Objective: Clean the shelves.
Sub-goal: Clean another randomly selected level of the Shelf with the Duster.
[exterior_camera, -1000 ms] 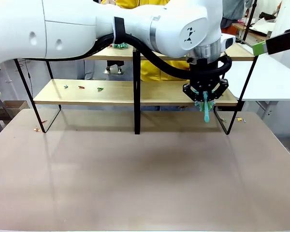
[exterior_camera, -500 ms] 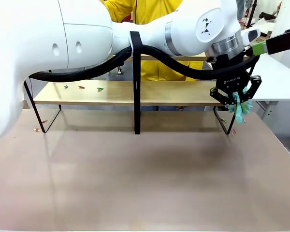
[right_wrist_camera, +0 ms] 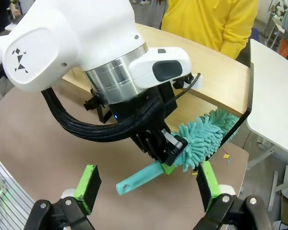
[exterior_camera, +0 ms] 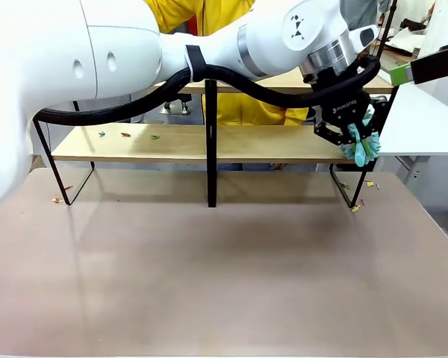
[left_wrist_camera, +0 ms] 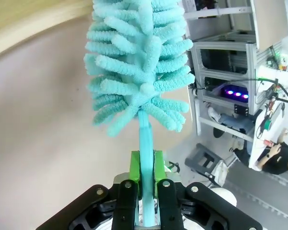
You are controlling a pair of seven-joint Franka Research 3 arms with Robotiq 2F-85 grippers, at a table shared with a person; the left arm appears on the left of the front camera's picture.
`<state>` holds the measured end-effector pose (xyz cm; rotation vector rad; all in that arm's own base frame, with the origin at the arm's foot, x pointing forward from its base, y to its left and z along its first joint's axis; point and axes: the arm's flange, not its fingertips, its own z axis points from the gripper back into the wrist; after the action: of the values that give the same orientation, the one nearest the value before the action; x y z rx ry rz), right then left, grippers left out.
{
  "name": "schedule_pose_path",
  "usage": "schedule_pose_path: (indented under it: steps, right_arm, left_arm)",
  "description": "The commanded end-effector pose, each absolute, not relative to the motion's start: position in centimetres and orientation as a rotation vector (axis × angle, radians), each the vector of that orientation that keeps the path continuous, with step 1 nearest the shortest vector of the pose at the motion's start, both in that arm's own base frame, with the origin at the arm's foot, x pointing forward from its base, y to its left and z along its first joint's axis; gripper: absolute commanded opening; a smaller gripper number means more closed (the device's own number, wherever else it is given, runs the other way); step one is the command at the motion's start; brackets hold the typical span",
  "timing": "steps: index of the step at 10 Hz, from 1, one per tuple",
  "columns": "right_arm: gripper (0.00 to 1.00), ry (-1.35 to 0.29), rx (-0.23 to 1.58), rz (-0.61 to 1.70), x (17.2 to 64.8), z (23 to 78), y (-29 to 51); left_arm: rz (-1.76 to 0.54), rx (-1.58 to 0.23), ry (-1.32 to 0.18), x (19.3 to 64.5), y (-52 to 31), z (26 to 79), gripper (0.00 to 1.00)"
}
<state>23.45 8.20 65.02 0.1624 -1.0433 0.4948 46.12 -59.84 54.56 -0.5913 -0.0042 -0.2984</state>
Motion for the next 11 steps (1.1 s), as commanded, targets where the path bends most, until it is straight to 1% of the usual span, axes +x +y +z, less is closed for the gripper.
schedule_pose_path:
  steps: [1,4,6,8,10,11]
  right_arm:
    - [1.00,-1.041,0.168,0.498,23.5,65.0,8.1]
    - [1.00,-1.041,0.168,0.498,23.5,65.0,8.1]
    - [1.00,-1.041,0.168,0.498,23.5,65.0,8.1]
    - [1.00,-1.041,0.168,0.498,23.5,65.0,8.1]
    - [1.00,-1.041,0.168,0.498,23.5,65.0,8.1]
    - [1.00,-1.041,0.168,0.498,23.5,65.0,8.1]
  left_arm:
    - [-0.327,-0.613,0.040,44.8,-57.7,55.6,0.12]
    - [-0.438,-0.560,0.138,41.2,-51.0,57.7,0.12]
    - [-0.556,-0.594,0.152,37.3,-45.6,59.3,0.12]
    - [-0.632,-0.615,0.150,33.2,-41.4,59.4,0.12]
    - [-0.672,-0.647,0.155,31.9,-39.9,59.3,0.12]
    - [-0.662,-0.638,0.132,31.8,-39.9,59.1,0.12]
